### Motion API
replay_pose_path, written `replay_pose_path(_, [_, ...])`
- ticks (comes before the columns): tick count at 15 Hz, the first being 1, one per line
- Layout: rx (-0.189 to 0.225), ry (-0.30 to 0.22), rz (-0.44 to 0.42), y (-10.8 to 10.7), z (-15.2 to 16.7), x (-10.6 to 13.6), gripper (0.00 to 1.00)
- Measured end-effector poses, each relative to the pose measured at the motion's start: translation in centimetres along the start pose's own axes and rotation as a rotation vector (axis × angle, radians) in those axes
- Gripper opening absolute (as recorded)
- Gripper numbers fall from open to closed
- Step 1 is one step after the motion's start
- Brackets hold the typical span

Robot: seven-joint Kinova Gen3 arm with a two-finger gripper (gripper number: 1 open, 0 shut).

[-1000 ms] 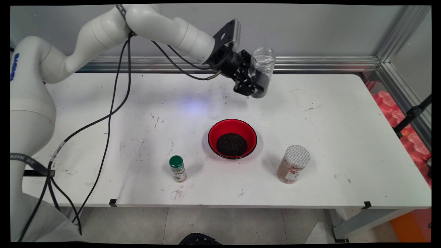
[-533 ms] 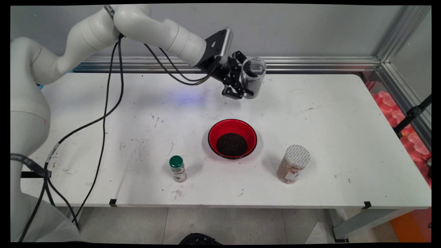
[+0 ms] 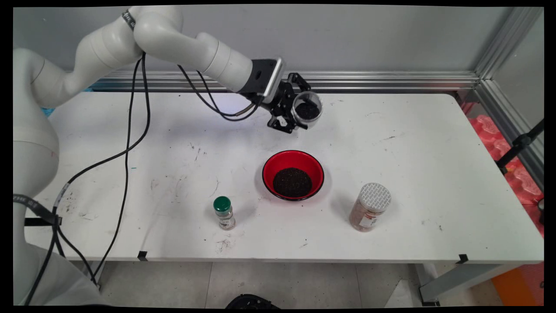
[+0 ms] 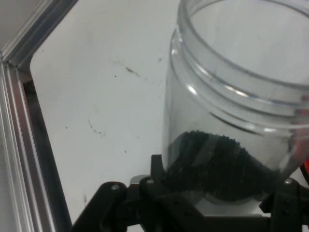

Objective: Pour the black seasoning powder in the red bowl

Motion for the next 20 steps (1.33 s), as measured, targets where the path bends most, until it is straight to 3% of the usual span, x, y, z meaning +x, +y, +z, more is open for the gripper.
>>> replay_pose_path(7, [0.001,-0.056,0.235,1.4,-0.1,0.0,0.0])
replay_pose_path(20, [0.041,-0.15,0.633,2.5,-0.2,1.4,0.0])
